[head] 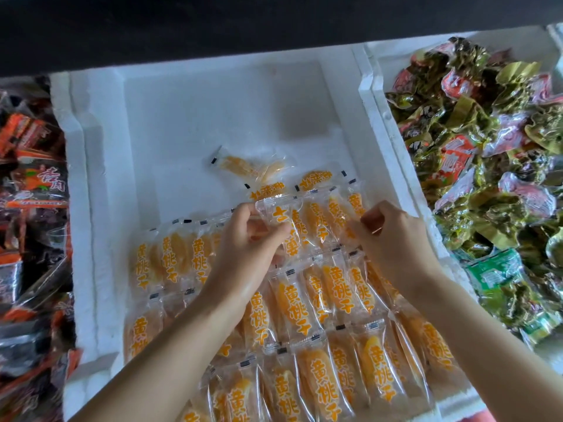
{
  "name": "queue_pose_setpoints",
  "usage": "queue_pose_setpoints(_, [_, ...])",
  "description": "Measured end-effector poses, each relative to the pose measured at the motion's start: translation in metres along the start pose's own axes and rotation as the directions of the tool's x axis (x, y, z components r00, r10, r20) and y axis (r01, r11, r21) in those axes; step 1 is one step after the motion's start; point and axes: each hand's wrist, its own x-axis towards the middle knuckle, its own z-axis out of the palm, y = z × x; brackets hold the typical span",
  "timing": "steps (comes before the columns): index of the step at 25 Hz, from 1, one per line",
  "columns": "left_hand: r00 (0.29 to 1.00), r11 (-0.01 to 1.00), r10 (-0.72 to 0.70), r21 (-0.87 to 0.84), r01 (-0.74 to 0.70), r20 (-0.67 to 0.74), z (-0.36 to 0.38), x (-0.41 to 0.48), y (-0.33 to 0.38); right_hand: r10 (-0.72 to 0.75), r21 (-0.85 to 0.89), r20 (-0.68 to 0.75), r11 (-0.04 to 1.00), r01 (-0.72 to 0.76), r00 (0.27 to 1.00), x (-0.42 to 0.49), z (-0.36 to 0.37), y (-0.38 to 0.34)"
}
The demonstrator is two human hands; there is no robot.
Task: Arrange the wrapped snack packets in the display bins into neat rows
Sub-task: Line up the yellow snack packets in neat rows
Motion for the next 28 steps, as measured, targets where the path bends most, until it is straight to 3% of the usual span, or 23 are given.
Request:
queue_pose_setpoints(3, [1.0, 0.999, -0.001, -0.047, 0.002, 0.024, 0.006, 0.002, 0.001, -0.045, -0.064, -0.043, 0.997, 0.042, 0.998, -0.002, 0.005, -0.001])
queue_pose_setpoints(7, [0.998, 0.991, 0.0, -0.132, 0.009, 0.061, 0.014, -0.001, 0.002, -0.111, -0.33, -0.045, 0.94, 0.09, 0.993, -0.002, 0.003, -0.002])
queue_pose_setpoints(9, [0.998, 0.985, 0.02, -0.173, -0.009, 0.061, 0.015, 0.0, 0.004, -0.173, -0.168, -0.062, 0.973, 0.16, 0.983, -0.005, -0.002, -0.007])
queue_pose_setpoints(11, [0.999, 0.978, 0.023, -0.208, -0.017, 0.024, 0.018, 0.004, 0.008, -0.197, 0.179, 0.018, 0.965, 0.19, 0.98, -0.014, -0.005, -0.019])
queue_pose_setpoints(12, [1.0, 0.973, 0.028, -0.227, -0.027, -0.001, 0.019, 0.006, 0.011, -0.168, 0.333, 0.103, 0.935, 0.125, 0.98, -0.019, -0.005, -0.027])
queue_pose_setpoints(13, [0.999, 0.968, 0.042, -0.246, -0.045, -0.02, 0.022, 0.009, 0.012, -0.105, 0.492, 0.192, 0.87, -0.003, 0.976, -0.024, -0.003, -0.033])
queue_pose_setpoints(15, [0.996, 0.965, 0.087, -0.244, -0.093, -0.035, 0.027, 0.011, 0.013, 0.065, 0.778, 0.356, 0.532, -0.334, 0.932, -0.022, -0.002, -0.039])
queue_pose_setpoints(16, [0.992, 0.971, 0.123, -0.2, -0.128, -0.038, 0.029, 0.01, 0.012, 0.126, 0.851, 0.389, 0.33, -0.409, 0.912, -0.019, -0.003, -0.041])
queue_pose_setpoints(17, [0.984, 0.978, 0.173, -0.106, -0.177, -0.042, 0.031, 0.009, 0.008, 0.172, 0.886, 0.394, 0.192, -0.423, 0.903, -0.015, -0.005, -0.043])
queue_pose_setpoints(18, [0.971, 0.972, 0.236, 0.015, -0.236, -0.034, 0.032, 0.006, 0.005, 0.197, 0.895, 0.381, 0.165, -0.414, 0.903, -0.012, -0.007, -0.046])
queue_pose_setpoints(21, [0.908, 0.87, 0.419, 0.277, -0.407, 0.019, 0.032, 0.0, -0.005, 0.154, 0.806, 0.347, 0.456, -0.378, 0.925, -0.014, -0.007, -0.055])
queue_pose_setpoints(23, [0.869, 0.774, 0.486, 0.414, -0.479, 0.096, 0.028, 0.001, -0.009, 0.122, 0.752, 0.318, 0.572, -0.328, 0.94, -0.012, -0.004, -0.055])
queue_pose_setpoints(26, [0.822, 0.597, 0.525, 0.592, -0.541, 0.221, 0.011, 0.013, -0.007, 0.019, 0.526, 0.11, 0.847, -0.074, 0.994, 0.009, 0.0, -0.05])
queue_pose_setpoints(28, [0.792, 0.518, 0.566, 0.649, -0.558, 0.229, -0.007, 0.034, -0.004, -0.12, 0.28, 0.083, 0.955, 0.093, 0.989, 0.025, 0.006, -0.05])
